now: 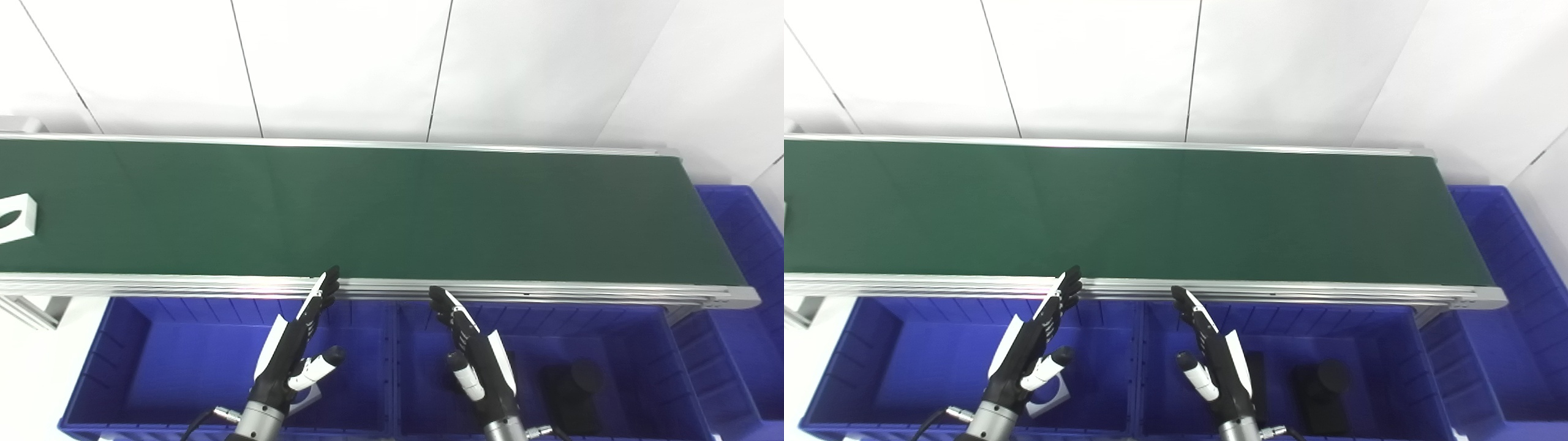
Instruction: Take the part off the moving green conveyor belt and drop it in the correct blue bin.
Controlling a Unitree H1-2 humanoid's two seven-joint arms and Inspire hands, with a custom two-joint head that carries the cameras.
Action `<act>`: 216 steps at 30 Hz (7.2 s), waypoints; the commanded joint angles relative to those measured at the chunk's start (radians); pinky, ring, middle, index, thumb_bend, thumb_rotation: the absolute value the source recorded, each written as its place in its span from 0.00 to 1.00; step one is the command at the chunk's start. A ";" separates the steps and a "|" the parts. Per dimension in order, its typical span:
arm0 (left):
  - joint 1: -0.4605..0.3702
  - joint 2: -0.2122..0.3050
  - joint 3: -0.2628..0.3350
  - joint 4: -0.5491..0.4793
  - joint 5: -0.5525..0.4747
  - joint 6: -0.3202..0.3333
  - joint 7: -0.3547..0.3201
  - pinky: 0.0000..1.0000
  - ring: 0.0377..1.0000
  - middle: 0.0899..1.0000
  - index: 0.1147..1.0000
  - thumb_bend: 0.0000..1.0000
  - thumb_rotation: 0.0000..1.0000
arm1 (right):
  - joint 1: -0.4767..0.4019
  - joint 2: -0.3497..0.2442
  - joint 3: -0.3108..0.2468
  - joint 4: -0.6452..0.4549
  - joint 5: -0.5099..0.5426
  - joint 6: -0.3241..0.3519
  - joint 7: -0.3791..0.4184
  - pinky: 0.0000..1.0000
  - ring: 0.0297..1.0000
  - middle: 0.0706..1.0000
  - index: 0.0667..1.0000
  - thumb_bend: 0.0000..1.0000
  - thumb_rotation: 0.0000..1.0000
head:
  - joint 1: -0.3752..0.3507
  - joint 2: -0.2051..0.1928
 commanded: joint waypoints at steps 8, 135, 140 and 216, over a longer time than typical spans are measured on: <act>-0.009 -0.008 -0.001 -0.027 0.015 -0.033 0.012 0.95 0.97 0.98 0.97 0.83 0.89 | 0.014 0.001 0.000 -0.053 0.002 -0.052 -0.003 0.94 0.94 0.96 0.91 0.94 1.00 | 0.017 -0.014; -0.037 -0.008 -0.230 0.115 0.083 -0.033 0.249 0.95 0.96 0.96 0.93 0.89 0.95 | 0.053 -0.091 0.014 -0.027 0.077 -0.052 0.026 0.98 0.97 0.98 0.96 0.96 1.00 | 0.305 -0.239; -0.040 -0.004 -0.244 0.121 0.078 -0.033 0.257 0.96 0.96 0.96 0.93 0.89 0.95 | 0.053 -0.090 0.012 -0.021 0.079 -0.052 0.026 0.98 0.97 0.98 0.96 0.97 1.00 | 0.315 -0.255; -0.491 0.137 0.093 -0.035 0.883 0.387 -0.009 0.67 0.71 0.74 0.78 1.00 0.13 | 0.027 -0.073 0.053 0.018 0.051 -0.052 -0.031 0.96 0.95 0.97 0.95 0.96 0.98 | 0.334 -0.295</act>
